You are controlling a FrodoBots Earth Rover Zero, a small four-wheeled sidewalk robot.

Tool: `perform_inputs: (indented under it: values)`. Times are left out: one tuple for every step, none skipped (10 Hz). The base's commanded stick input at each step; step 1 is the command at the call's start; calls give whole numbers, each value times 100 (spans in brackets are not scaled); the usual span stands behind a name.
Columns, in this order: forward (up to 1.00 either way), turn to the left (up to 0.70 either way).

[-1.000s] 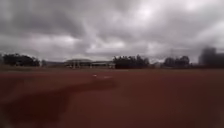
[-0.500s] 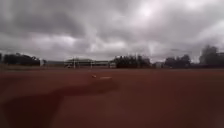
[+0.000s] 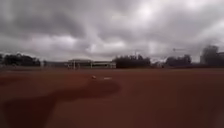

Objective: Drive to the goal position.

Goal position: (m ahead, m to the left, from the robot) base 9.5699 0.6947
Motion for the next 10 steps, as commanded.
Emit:
perform_inputs:
  values:
    - [70,0]
    - [70,0]
    - [70,0]
    - [70,0]
    - [70,0]
    - [70,0]
    - [70,0]
    - [70,0]
    - [70,0]
    - [70,0]
